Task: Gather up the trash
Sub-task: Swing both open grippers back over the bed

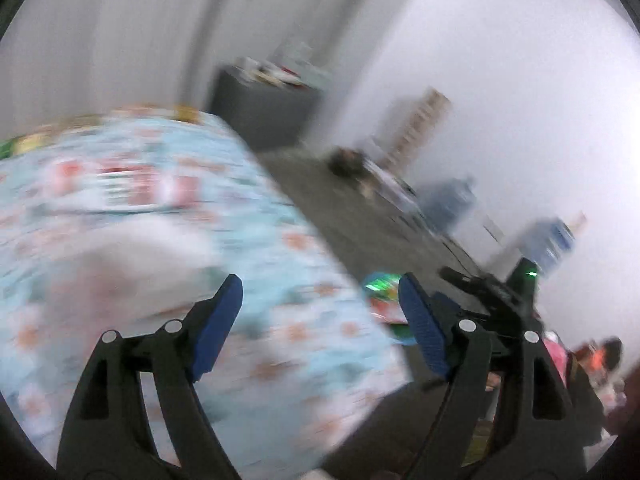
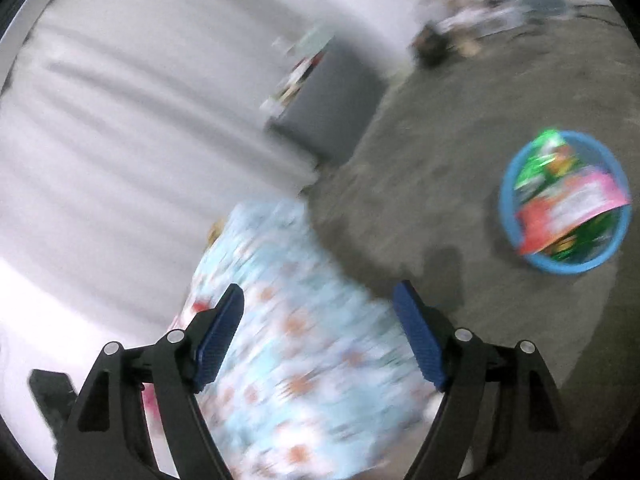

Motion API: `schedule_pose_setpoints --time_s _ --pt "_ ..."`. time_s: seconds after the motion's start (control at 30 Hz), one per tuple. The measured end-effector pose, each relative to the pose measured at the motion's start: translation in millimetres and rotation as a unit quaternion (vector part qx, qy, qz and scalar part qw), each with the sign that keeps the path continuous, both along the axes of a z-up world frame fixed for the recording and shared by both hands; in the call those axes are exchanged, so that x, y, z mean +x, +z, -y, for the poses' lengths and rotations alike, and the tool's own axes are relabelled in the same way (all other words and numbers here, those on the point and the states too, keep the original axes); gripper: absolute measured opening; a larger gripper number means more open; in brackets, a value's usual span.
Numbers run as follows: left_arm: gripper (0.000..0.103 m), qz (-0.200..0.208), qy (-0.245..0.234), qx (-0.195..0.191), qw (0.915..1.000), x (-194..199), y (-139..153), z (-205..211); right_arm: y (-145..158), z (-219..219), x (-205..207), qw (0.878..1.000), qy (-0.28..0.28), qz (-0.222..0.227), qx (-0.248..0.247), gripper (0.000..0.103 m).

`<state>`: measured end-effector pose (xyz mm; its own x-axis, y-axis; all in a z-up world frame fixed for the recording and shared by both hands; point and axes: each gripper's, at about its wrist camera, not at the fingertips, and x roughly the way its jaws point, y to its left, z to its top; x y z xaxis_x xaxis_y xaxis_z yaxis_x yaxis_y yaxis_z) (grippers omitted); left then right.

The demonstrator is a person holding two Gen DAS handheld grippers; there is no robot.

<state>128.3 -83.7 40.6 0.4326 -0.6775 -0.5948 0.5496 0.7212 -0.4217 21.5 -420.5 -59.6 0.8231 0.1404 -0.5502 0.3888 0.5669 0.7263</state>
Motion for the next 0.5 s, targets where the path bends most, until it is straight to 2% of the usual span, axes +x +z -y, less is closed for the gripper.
schedule_pose_setpoints --time_s 0.07,0.2,0.33,0.5 --pt "0.076 0.006 0.056 0.002 0.9984 -1.0 -5.9 -50.6 3.9 -28.6 17.9 0.999 0.045 -0.007 -0.010 0.076" --pt "0.076 0.005 0.136 0.020 0.9905 4.3 -22.0 -111.2 16.2 -92.7 59.9 0.990 0.134 -0.030 -0.042 0.076" --pt "0.076 -0.014 0.167 0.010 0.9859 11.6 -37.3 -148.2 31.3 -149.7 94.0 0.977 0.192 -0.046 -0.080 0.076" --pt "0.076 -0.010 0.177 0.015 0.9841 10.3 -49.2 -161.4 37.0 -202.6 129.6 0.962 0.242 -0.066 -0.111 0.076"
